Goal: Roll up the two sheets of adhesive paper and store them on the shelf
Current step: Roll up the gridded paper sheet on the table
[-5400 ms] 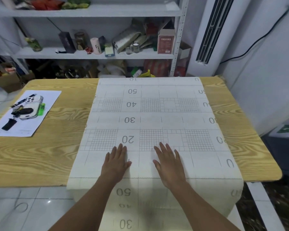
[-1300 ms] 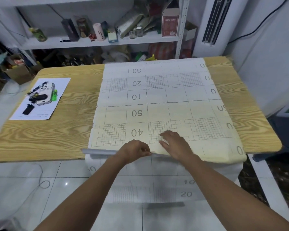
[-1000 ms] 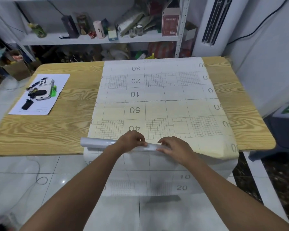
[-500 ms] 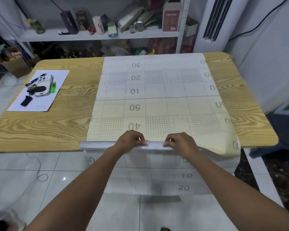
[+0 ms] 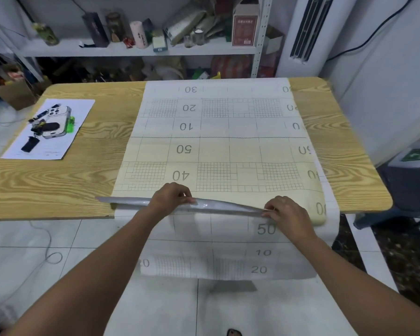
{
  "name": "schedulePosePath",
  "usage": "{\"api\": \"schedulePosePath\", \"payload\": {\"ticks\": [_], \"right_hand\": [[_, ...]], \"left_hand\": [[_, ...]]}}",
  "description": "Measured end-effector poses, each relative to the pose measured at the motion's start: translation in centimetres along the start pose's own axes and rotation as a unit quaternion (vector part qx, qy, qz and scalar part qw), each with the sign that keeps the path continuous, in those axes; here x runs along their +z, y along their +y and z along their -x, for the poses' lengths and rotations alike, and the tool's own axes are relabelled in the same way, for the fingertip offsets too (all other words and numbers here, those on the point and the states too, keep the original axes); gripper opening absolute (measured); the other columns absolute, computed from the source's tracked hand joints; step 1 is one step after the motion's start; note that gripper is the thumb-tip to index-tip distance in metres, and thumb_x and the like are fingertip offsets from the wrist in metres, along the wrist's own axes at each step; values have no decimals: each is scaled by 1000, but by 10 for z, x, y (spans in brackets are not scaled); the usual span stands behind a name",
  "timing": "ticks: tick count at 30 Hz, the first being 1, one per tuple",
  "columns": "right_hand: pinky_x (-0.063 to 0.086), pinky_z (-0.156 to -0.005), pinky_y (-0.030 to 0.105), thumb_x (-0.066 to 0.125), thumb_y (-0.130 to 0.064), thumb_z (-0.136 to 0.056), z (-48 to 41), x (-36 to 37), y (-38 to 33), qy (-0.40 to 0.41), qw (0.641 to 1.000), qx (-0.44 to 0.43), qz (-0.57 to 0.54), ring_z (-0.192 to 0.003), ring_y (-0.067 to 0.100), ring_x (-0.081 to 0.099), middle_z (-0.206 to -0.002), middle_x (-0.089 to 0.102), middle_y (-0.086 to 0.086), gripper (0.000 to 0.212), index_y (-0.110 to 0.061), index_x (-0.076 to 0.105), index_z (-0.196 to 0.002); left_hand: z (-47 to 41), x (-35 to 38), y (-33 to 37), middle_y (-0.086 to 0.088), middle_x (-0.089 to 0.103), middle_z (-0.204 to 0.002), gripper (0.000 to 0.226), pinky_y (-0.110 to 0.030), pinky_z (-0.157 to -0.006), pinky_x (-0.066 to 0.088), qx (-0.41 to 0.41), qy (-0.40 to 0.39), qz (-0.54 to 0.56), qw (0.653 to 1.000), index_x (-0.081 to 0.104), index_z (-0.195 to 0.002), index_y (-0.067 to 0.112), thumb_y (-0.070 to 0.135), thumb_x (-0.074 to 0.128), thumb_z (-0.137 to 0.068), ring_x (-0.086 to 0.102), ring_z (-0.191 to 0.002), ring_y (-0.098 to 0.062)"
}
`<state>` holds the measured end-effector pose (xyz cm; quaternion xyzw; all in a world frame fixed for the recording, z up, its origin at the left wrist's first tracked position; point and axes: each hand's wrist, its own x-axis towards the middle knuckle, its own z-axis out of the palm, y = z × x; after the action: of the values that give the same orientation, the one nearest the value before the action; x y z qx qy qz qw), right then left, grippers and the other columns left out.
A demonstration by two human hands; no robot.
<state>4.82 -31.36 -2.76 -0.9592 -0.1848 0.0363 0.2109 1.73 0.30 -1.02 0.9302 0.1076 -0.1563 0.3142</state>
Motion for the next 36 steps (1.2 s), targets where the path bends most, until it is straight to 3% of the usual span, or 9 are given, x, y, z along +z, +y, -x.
{"api": "schedulePosePath", "payload": {"ticks": [8,11,16,21,23,28,32,36], "right_hand": [[43,-66,27,74,-24,-79,15,-11,21,19,999,12,-25,-89,17,61,-87,69,-1,17,-12,72,-91],[48,-78,31,69,-18,-83,21,-16,27,21,999,32,-21,-101,19,62,-102,70,2,21,-12,71,-104],[39,-96,28,54,-5,-92,28,-21,35,-27,999,34,-28,-121,23,52,-127,59,7,31,-12,62,-121],[37,-99,32,46,-5,-96,33,-27,37,-85,996,30,3,-129,26,44,-138,50,6,40,-18,52,-133],[41,-95,33,46,-1,-94,33,-27,40,-99,994,32,25,-125,26,47,-134,54,6,44,-22,51,-133],[48,-73,32,52,0,-89,27,-27,45,-102,994,38,24,-92,21,61,-105,68,3,40,-22,59,-122],[45,-76,30,54,-9,-93,19,-27,40,-36,995,55,-72,-90,22,61,-96,69,4,20,-12,68,-106],[40,-81,33,61,-20,-90,10,-22,30,10,1000,-9,-14,-86,23,58,-91,69,0,13,-14,70,-97]], "left_hand": [[-1,-3,-2,-2,59,-65,19,-25,-58,35,-2,0,15,1000,69,-69,21,39,73,-73,48,-61,-14],[-1,-2,-4,-9,61,-69,18,-29,-60,36,0,5,22,1000,69,-66,23,38,74,-73,48,-62,-15],[1,-2,-4,-6,60,-66,17,-28,-60,36,8,-1,23,1000,70,-69,19,34,72,-76,48,-62,-14],[1,-2,-6,-6,64,-71,16,-29,-62,40,8,-4,6,1000,72,-74,18,33,72,-76,53,-66,-17],[2,-2,-5,-3,62,-68,16,-27,-61,38,7,-6,3,1000,71,-74,18,33,72,-77,52,-65,-15],[0,-2,-6,-2,61,-67,17,-28,-62,38,4,-8,-2,1000,70,-72,18,35,72,-76,52,-66,-15],[0,-2,-7,-9,62,-70,19,-29,-60,36,-3,-5,3,1000,68,-66,22,38,73,-75,50,-64,-16],[0,-3,-8,-11,63,-71,20,-30,-61,37,-9,-5,16,1000,67,-62,25,40,75,-72,51,-65,-18]]}}
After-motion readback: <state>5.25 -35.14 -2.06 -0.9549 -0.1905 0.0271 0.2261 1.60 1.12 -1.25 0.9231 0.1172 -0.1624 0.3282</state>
